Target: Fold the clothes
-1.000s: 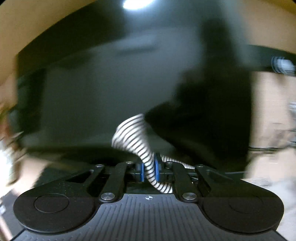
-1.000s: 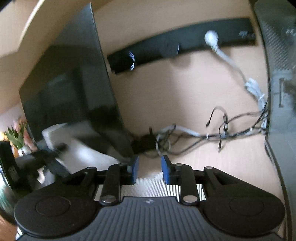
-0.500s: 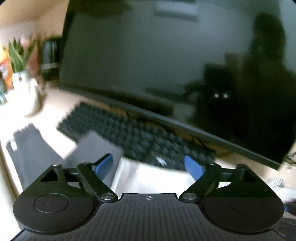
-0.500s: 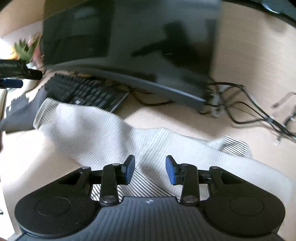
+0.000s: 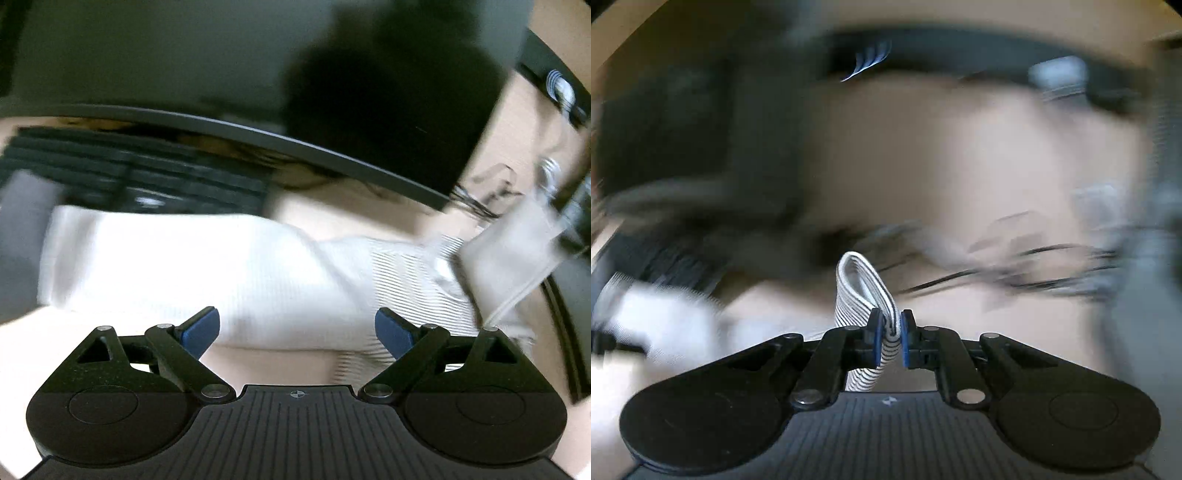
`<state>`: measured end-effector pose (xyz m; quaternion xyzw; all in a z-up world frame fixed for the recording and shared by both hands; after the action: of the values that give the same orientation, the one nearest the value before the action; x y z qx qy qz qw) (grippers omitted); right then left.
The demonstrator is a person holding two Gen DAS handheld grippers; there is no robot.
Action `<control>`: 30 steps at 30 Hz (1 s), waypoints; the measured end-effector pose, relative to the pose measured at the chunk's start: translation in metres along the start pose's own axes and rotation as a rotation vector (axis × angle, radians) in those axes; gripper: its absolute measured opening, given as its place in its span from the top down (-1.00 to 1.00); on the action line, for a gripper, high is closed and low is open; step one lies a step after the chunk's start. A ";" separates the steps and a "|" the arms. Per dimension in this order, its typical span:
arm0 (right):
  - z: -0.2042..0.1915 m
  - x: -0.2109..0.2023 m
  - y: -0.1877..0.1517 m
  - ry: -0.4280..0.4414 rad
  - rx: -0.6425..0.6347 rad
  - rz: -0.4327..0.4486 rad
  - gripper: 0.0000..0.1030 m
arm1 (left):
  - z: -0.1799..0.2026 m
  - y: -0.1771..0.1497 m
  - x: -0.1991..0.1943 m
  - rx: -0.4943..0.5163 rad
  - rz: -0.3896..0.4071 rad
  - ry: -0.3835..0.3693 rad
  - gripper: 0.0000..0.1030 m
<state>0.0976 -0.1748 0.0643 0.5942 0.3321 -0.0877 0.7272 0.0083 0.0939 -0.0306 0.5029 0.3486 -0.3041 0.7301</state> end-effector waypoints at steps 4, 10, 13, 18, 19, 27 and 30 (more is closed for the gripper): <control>0.086 -0.069 0.040 -0.265 0.002 0.170 0.82 | 0.041 -0.003 0.016 0.078 -0.029 -0.073 -0.84; 0.111 -0.078 0.040 -0.344 0.001 0.178 0.94 | 0.067 -0.014 0.021 0.149 -0.049 -0.099 -0.89; 0.094 -0.056 0.002 -0.279 -0.021 0.062 0.94 | 0.065 -0.026 0.022 0.163 -0.065 -0.074 -0.89; 0.044 -0.026 -0.091 -0.073 -0.023 -0.200 0.87 | 0.059 -0.049 0.022 0.202 -0.105 -0.065 -0.89; 0.035 -0.025 -0.105 -0.029 -0.009 -0.237 0.82 | 0.060 -0.054 0.020 0.213 -0.112 -0.069 -0.89; -0.010 -0.022 -0.155 0.161 0.034 -0.370 0.15 | 0.073 -0.074 0.034 0.248 -0.183 -0.074 -0.34; -0.008 -0.011 -0.162 0.164 0.061 -0.401 0.08 | 0.073 -0.074 0.040 0.254 -0.182 -0.067 -0.29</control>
<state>0.0015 -0.2156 -0.0601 0.5431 0.4988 -0.1919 0.6476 -0.0127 -0.0019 -0.0831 0.5469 0.3273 -0.4273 0.6413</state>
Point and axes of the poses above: each gripper's, at about its wrist camera, not at the fingertips, and x roughly the way its jaws point, z to its right, y to its top, the point moved 10 cm from there along x, roughly the way its jaws point, and after that the axes turned 9 degrees about -z, right-handed, at the moved point
